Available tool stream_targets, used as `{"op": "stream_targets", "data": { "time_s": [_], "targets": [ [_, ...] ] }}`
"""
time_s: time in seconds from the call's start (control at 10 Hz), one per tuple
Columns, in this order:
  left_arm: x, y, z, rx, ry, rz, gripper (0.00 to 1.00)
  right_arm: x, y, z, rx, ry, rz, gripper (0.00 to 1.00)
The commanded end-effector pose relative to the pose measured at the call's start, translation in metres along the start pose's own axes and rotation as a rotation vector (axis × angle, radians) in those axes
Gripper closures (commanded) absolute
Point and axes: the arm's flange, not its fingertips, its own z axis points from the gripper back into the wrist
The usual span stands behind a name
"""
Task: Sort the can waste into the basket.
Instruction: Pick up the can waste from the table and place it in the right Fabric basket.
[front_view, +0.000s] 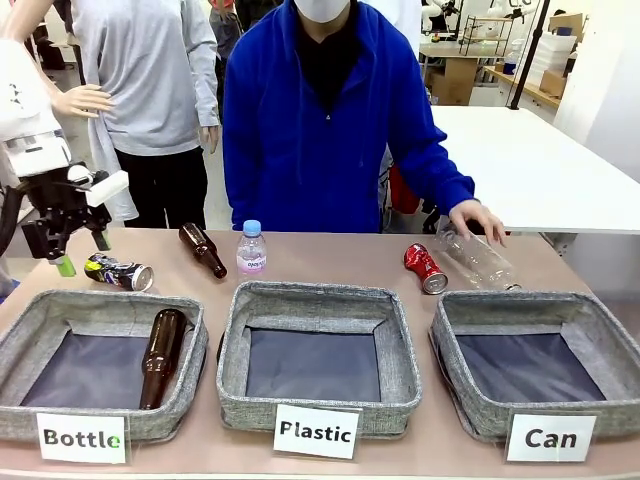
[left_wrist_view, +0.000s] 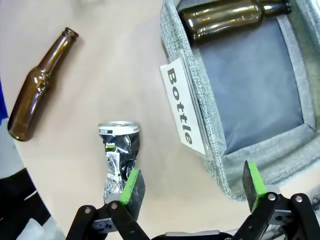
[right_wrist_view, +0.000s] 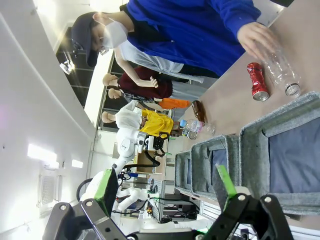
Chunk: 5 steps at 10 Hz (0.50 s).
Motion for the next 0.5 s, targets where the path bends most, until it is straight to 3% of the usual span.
{"op": "stream_targets", "data": {
  "time_s": [0.0,0.1,0.4],
  "targets": [
    [-0.007,0.007,-0.005,0.048,-0.005,-0.047,0.0,0.002,0.001,-0.001,0.023,-0.01,0.028,0.0],
    [-0.013,0.017,-0.013,0.12,0.035,-0.102,0.0,0.002,0.001,-0.001,0.023,-0.01,0.028,0.0],
    [-0.032,0.048,-0.039,0.143,0.084,-0.147,0.0,0.002,0.001,-0.001,0.023,-0.01,0.028,0.0]
  ]
}}
